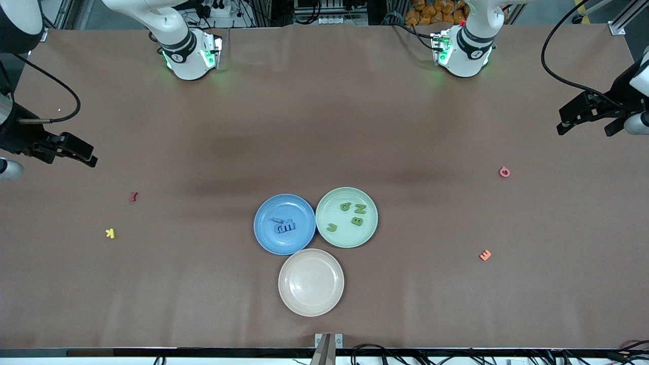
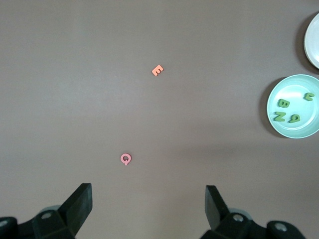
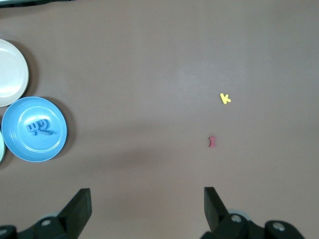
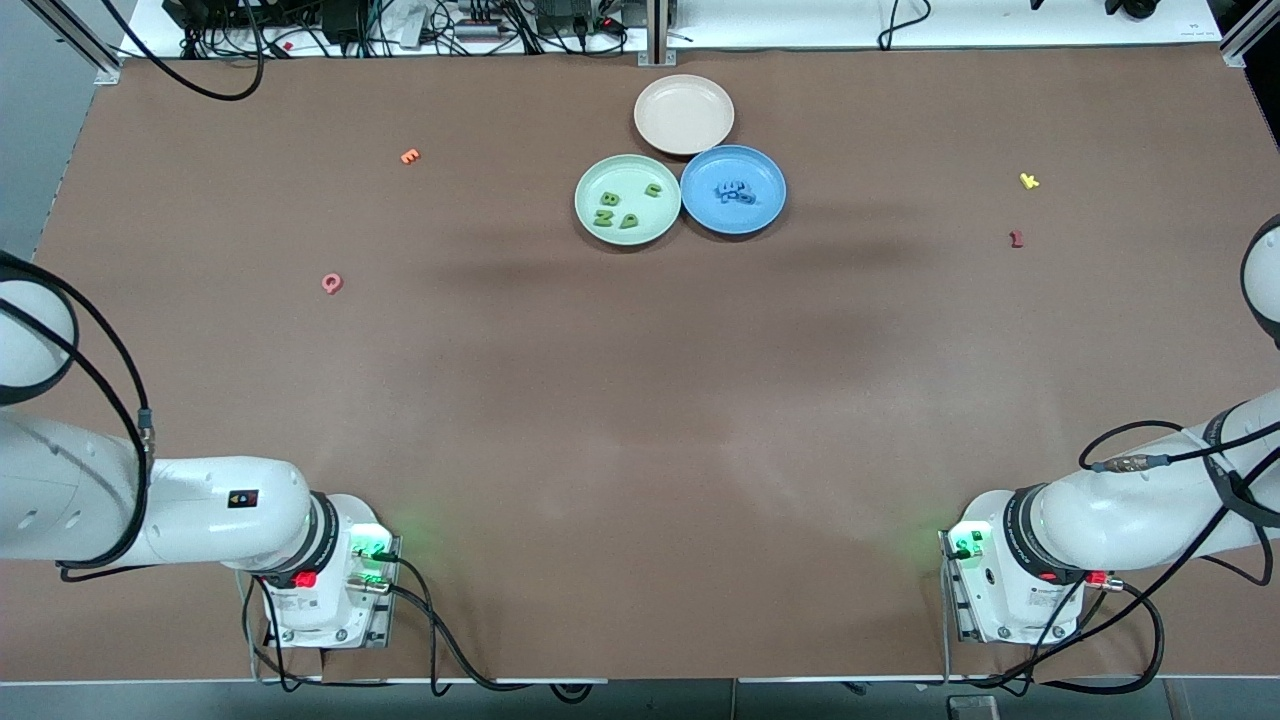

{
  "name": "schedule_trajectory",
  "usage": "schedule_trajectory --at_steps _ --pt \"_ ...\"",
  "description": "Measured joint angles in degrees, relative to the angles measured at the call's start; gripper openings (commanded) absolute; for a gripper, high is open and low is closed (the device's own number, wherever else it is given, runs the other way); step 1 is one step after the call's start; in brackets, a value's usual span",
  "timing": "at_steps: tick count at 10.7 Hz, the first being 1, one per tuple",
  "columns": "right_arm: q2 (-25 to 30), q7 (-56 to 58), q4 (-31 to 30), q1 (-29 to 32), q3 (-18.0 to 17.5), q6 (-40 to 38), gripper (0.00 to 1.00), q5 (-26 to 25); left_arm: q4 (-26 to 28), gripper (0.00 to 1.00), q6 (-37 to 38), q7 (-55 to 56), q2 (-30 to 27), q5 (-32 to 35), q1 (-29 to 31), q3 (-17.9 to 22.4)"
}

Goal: Sort letters by color into matching plates

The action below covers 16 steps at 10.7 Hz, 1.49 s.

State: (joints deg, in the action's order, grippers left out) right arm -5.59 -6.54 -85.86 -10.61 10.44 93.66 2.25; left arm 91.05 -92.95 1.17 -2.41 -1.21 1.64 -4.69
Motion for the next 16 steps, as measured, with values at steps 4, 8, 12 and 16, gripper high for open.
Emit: schedule_trajectory --at_steps 4,8,12,16 --pt "0.0 0.0 0.1 0.0 0.0 0.0 1.00 -0.1 0.0 1.00 -0.5 0.0 0.1 0.0 -0.1 -0.2" --pt "0.0 0.0 0.1 0.0 0.0 0.0 1.00 -0.2 0.0 1.00 -0.9 0.0 0.2 0.0 -0.1 -0.2" --pt "0.0 0.0 0.1 0.0 0.0 0.0 1.00 -0.2 0.0 1.00 -1.3 -0.3 0.3 0.0 -0.1 -0.2" --pt "0.0 0.0 0.1 0.0 0.0 0.0 1.00 -0.3 0.2 1.00 -1.6 -1.4 0.3 0.0 0.0 -0.2"
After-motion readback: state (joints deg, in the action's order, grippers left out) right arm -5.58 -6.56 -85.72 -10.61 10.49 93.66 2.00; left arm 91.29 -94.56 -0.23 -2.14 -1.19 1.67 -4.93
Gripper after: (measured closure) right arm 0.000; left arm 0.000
